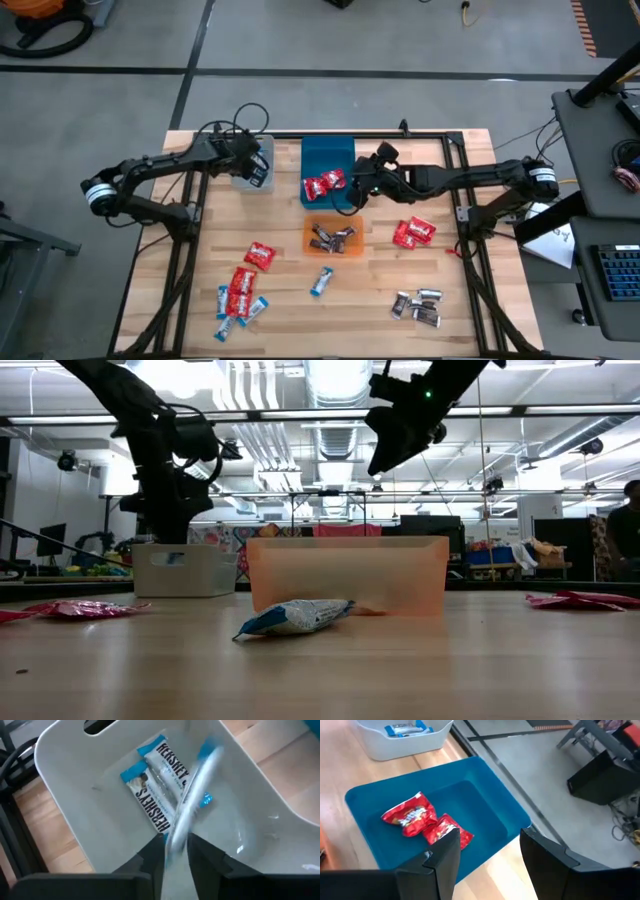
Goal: Sort candy
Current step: Put the blue chocolate bar into the gray bin, then put the red candy into the blue bin
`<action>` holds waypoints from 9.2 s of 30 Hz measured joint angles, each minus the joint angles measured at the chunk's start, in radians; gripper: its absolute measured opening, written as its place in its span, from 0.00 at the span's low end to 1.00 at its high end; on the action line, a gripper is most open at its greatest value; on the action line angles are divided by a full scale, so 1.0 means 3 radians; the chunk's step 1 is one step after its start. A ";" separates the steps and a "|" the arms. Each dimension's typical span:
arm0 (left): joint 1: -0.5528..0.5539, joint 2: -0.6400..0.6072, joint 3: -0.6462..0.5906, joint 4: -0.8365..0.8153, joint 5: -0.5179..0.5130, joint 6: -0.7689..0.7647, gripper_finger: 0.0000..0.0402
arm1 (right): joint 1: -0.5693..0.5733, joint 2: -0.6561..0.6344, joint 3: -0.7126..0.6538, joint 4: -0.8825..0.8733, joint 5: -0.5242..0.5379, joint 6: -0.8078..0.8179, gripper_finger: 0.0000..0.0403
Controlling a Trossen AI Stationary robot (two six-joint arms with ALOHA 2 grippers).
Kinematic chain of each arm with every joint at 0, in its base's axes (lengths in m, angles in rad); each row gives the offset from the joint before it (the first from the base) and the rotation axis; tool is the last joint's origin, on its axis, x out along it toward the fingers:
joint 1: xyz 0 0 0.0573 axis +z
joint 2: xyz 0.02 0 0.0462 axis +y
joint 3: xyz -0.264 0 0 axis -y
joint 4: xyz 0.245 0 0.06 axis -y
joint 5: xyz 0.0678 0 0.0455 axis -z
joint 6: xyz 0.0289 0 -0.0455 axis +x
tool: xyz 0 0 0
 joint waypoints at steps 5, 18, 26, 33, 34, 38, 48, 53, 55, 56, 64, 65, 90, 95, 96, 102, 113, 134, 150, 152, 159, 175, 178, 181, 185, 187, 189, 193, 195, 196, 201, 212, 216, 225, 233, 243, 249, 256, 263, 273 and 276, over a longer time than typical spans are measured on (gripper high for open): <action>-0.0011 -0.0045 0.0000 -0.0022 0.0003 0.0002 0.26 | 0.0000 -0.0004 0.0007 -0.0053 -0.0029 0.0129 0.49; -0.0882 -0.0770 0.0000 0.0436 0.0090 -0.0023 0.30 | 0.0001 -0.0006 0.0163 -0.1230 -0.0959 0.1044 0.48; -0.1867 -0.0968 -0.0008 0.1098 0.0090 0.0407 0.30 | 0.0018 -0.0006 -0.0009 -0.2149 -0.1570 0.1573 0.47; -0.2411 -0.0844 -0.0025 0.1439 0.0088 0.0460 0.30 | 0.0018 -0.0008 -0.0528 -0.2302 -0.2053 0.1899 0.46; -0.2455 -0.0824 -0.0025 0.1438 0.0078 0.0460 0.30 | 0.0017 -0.0008 -0.0614 -0.2307 -0.2124 0.1935 0.46; -0.2550 -0.0731 -0.0027 0.1437 0.0062 0.0459 0.30 | 0.0018 -0.0008 -0.0921 -0.2313 -0.2319 0.2024 0.48; -0.2550 -0.0533 -0.0024 0.1439 -0.0187 0.0460 0.30 | 0.0017 -0.0008 -0.1197 -0.2232 -0.2377 0.2044 0.56; -0.2550 -0.0436 -0.0024 0.1438 -0.0209 0.0460 0.30 | 0.0017 -0.0008 -0.1297 -0.2021 -0.2356 0.2018 0.58; -0.2550 -0.0401 -0.0023 0.1439 -0.0209 0.0459 0.30 | 0.0017 -0.0008 -0.1378 -0.1886 -0.2357 0.2016 0.58; -0.2550 -0.0388 -0.0023 0.1438 -0.0209 0.0459 0.30 | 0.0017 -0.0008 -0.1415 -0.1818 -0.2357 0.2015 0.57; -0.2550 -0.0342 -0.0022 0.1439 -0.0209 0.0459 0.30 | 0.0017 -0.0014 -0.1504 -0.1751 -0.2387 0.1954 0.34; -0.2550 -0.0342 -0.0022 0.1439 -0.0209 0.0459 0.30 | 0.0017 -0.0014 -0.1496 -0.1748 -0.2387 0.1953 0.30; -0.2550 -0.0342 -0.0020 0.1467 -0.0211 0.0459 0.30 | 0.0017 -0.0707 -0.1298 -0.1719 -0.1989 0.2096 0.02; -0.2550 -0.0342 -0.0020 0.1465 -0.0211 0.0459 0.30 | 0.0017 -0.0918 -0.1274 -0.1723 -0.1990 0.2354 0.02; -0.2550 -0.0342 -0.0020 0.1465 -0.0211 0.0459 0.30 | 0.0017 -0.0934 -0.1274 -0.1725 -0.1991 0.2388 0.02; -0.2549 -0.0342 -0.0020 0.1463 -0.0211 0.0460 0.30 | 0.0017 -0.0904 -0.1274 -0.1725 -0.1989 0.2558 0.03; -0.2550 -0.0342 -0.0020 0.1464 -0.0211 0.0460 0.30 | 0.0017 -0.0514 -0.1275 -0.1727 -0.1997 0.2569 0.27; -0.2550 -0.0342 -0.0023 0.1548 -0.0211 0.0460 0.30 | -0.0006 0.0320 -0.1271 -0.1481 -0.1935 0.2328 0.37; -0.2549 -0.0342 -0.0025 0.1547 -0.0211 0.0460 0.30 | -0.0006 -0.0124 -0.1272 -0.1594 -0.1709 0.2222 0.02; -0.2548 -0.0342 -0.0025 0.1548 -0.0211 0.0459 0.30 | -0.0006 -0.0293 -0.1270 -0.1642 -0.1611 0.2300 0.02; -0.2549 -0.0342 -0.0025 0.1551 -0.0211 0.0460 0.30 | -0.0006 -0.0806 -0.1266 -0.1710 -0.1540 0.2304 0.02; -0.2548 -0.0342 -0.0025 0.1565 -0.0211 0.0474 0.30 | -0.0006 -0.0732 -0.1260 -0.2177 -0.1940 0.2474 0.26; -0.2549 -0.0342 -0.0025 0.1566 -0.0211 0.0474 0.30 | -0.0006 -0.0564 -0.1260 -0.2177 -0.1942 0.2387 0.34; -0.2549 -0.0342 -0.0025 0.1566 -0.0211 0.0482 0.30 | -0.0006 -0.0349 -0.1260 -0.2177 -0.2089 0.2250 0.41; -0.2549 -0.0342 -0.0025 0.1567 -0.0211 0.0511 0.30 | -0.0007 -0.0099 -0.1260 -0.2180 -0.2141 0.2067 0.48; -0.2550 -0.0342 -0.0025 0.1568 -0.0211 0.0511 0.30 | -0.0012 0.0002 -0.1260 -0.2180 -0.2178 0.1973 0.51; -0.2549 -0.0342 -0.0025 0.1571 -0.0211 0.0511 0.30 | -0.0025 0.0093 -0.1260 -0.2178 -0.2179 0.1904 0.54; -0.2549 -0.0342 -0.0025 0.1588 -0.0211 0.0542 0.30 | -0.0103 0.0249 -0.1259 -0.2167 -0.2179 0.1736 0.60; -0.2549 -0.0342 -0.0025 0.1597 -0.0211 0.0547 0.30 | -0.0168 0.0329 -0.1257 -0.2133 -0.2184 0.1639 0.62; -0.2549 -0.0342 -0.0025 0.1599 -0.0211 0.0547 0.30 | -0.0200 0.0363 -0.1251 -0.2106 -0.2198 0.1569 0.62; -0.2549 -0.0342 -0.0025 0.1599 -0.0211 0.0547 0.30 | -0.0362 0.0519 -0.1244 -0.1993 -0.2293 0.1250 0.62; -0.2549 -0.0342 -0.0025 0.1598 -0.0211 0.0548 0.30 | -0.0499 0.0659 -0.1252 -0.1856 -0.2227 0.1134 0.41; -0.2548 -0.0342 -0.0025 0.1598 -0.0211 0.0549 0.30 | -0.0501 0.0642 -0.1252 -0.1844 -0.2171 0.1147 0.24; -0.2548 -0.0342 -0.0028 0.1598 -0.0211 0.0549 0.30 | -0.0501 0.0534 -0.1254 -0.1871 -0.2143 0.1143 0.08; -0.2549 -0.0342 -0.0029 0.1599 -0.0211 0.0549 0.30 | -0.0502 0.0040 -0.1269 -0.2079 -0.1963 0.1307 0.07; -0.2549 -0.0342 -0.0029 0.1615 -0.0211 0.0523 0.30 | -0.0502 -0.0732 -0.1212 -0.1744 -0.1456 0.1638 0.06; -0.2549 -0.0342 -0.0031 0.1674 -0.0211 0.0521 0.30 | -0.0501 -0.1039 -0.1212 -0.0469 -0.1366 0.1233 0.05; -0.2549 -0.0342 -0.0032 0.1703 -0.0211 0.0511 0.30 | -0.0462 -0.1003 -0.1406 0.1455 -0.1329 0.0512 0.05; -0.2549 -0.0342 -0.0032 0.1711 -0.0211 0.0510 0.30 | -0.0448 -0.0634 -0.1572 0.2604 -0.1474 0.0005 0.05; -0.2549 -0.0342 -0.0032 0.1711 -0.0211 0.0510 0.30 | -0.0455 -0.0255 -0.1428 0.2744 -0.1474 -0.0065 0.06; -0.2550 -0.0342 -0.0032 0.1712 -0.0211 0.0510 0.30 | -0.0456 -0.0162 -0.1415 0.2787 -0.1472 -0.0084 0.06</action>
